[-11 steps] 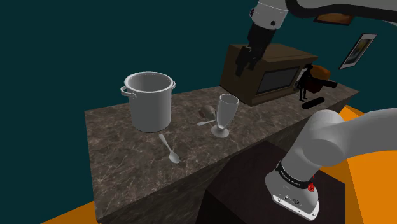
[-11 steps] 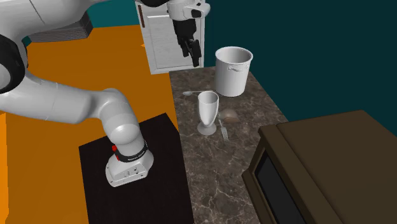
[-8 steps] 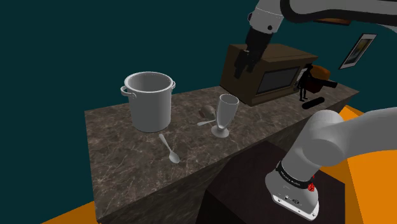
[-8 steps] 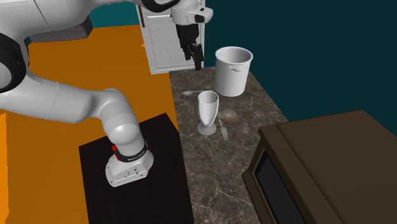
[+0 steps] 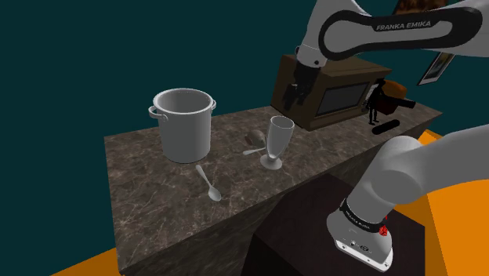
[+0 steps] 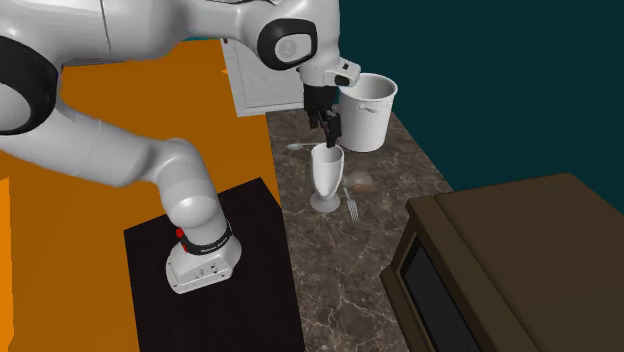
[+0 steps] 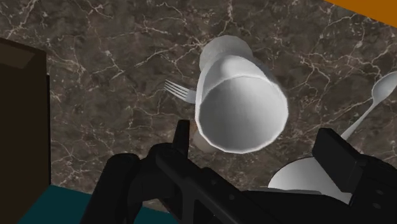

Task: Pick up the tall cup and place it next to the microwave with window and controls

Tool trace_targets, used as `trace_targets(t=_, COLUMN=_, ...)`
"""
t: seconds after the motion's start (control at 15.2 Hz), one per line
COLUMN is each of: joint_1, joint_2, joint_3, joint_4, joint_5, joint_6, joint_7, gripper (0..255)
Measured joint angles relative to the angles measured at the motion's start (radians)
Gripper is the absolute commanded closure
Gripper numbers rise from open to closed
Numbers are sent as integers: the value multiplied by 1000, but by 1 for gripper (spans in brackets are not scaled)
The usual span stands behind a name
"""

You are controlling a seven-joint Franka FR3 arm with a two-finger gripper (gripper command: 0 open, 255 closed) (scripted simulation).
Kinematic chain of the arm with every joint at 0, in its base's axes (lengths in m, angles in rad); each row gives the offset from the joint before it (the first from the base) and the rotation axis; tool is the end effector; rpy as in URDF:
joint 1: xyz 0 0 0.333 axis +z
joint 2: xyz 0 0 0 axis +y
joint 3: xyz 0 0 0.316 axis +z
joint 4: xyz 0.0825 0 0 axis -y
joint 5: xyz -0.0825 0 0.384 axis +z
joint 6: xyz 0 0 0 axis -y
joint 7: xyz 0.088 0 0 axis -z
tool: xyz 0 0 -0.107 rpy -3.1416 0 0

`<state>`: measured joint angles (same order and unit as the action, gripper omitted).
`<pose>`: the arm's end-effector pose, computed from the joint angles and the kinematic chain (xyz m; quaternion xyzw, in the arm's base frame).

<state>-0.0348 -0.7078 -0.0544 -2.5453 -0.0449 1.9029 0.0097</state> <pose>0.3426 -0.0355 0.5037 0.9988 -0.0368 0.0323 0.0049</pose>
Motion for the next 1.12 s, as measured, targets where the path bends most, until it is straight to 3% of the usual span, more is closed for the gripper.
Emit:
trace_targets(t=0.4, joint_1=-26, joint_2=120, joint_3=-73, joint_4=-57, joint_5=-21, joint_6=146, joint_7=-70, gripper=0)
trace_targets(t=0.86, joint_1=-27, joint_2=169, joint_3=-84, joint_4=-115, joint_5=-24, joint_6=250, joint_7=-77, gripper=0)
trace_targets(t=1.12, joint_1=-28, joint_2=175, joint_3=-86, joint_4=-122, joint_5=-25, joint_6=263, joint_7=-78, gripper=0)
